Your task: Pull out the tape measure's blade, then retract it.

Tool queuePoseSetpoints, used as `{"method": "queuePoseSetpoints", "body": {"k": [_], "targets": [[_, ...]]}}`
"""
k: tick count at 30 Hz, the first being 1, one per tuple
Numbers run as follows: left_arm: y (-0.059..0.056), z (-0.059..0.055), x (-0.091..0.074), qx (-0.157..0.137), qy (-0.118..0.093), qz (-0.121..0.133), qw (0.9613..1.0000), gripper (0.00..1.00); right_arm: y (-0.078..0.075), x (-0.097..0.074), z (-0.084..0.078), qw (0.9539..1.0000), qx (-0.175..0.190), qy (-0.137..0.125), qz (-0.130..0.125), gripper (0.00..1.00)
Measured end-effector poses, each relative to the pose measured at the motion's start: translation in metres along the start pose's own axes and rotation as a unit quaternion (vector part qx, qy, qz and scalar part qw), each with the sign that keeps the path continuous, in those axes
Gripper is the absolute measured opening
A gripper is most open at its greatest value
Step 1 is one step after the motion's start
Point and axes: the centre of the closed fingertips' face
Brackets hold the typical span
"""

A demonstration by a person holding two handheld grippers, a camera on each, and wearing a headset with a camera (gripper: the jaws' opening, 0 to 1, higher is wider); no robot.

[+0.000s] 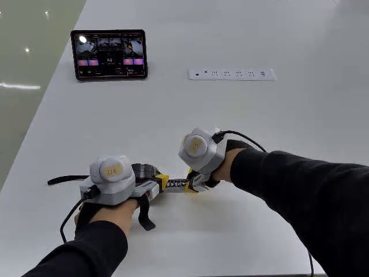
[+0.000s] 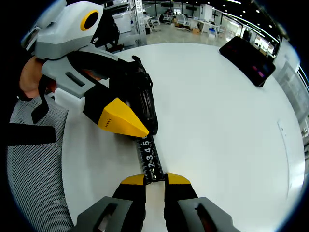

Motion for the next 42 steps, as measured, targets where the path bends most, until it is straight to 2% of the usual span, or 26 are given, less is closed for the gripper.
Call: {"method": "queuePoseSetpoints", "body": {"k": [42], "targets": [[0.000, 0.001, 0.000, -0.004, 0.002, -0.003, 1.0000, 0.62, 0.011, 0.013, 0.024, 0.9994, -0.006, -0.032, 0.012, 0.10]]}}
Point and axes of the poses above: the centre of the closed fingertips' face, and the gripper's own axes: x roughly forward along the fingers, y roughly to its left, z roughly out of its top, and after that the axes turned 12 degrees about x, right-handed
